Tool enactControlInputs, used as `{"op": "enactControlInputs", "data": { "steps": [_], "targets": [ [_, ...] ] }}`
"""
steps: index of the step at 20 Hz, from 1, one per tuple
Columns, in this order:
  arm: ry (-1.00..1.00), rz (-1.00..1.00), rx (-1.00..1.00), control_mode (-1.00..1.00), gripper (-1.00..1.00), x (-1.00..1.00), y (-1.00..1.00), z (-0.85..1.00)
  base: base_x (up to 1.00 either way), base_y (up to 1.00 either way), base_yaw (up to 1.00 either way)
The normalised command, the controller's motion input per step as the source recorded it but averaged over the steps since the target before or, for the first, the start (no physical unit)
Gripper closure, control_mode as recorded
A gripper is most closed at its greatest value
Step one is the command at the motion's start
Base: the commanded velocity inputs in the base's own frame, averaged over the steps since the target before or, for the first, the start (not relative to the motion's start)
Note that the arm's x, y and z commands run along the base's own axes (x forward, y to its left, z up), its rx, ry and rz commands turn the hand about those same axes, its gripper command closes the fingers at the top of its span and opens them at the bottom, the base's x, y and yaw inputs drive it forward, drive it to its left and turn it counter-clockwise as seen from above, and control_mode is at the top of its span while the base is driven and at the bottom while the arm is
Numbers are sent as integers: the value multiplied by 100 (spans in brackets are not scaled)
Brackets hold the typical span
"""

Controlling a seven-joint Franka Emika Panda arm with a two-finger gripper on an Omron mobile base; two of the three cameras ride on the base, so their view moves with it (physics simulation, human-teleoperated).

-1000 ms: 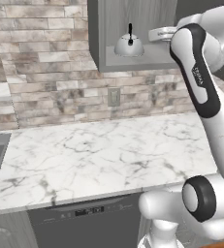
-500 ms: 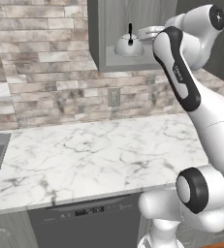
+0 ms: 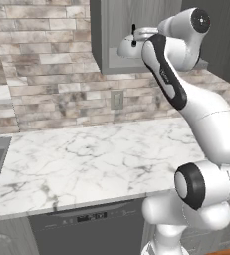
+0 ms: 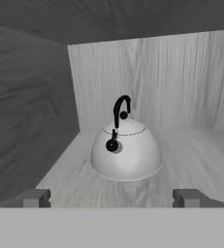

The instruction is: Open the cabinet, pick the kettle from the cabinet, and place it in the sink.

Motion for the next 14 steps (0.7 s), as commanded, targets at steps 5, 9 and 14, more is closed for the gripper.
{"op": "enactControlInputs", "data": {
  "steps": [5,9,14],
  "targets": [
    [0,-6,0,-100,-100,44,0,1,0,0,0],
    [4,0,0,-100,-100,38,-1,7,0,0,0],
    [5,0,0,-100,-100,38,-2,6,0,0,0]
  ]
}}
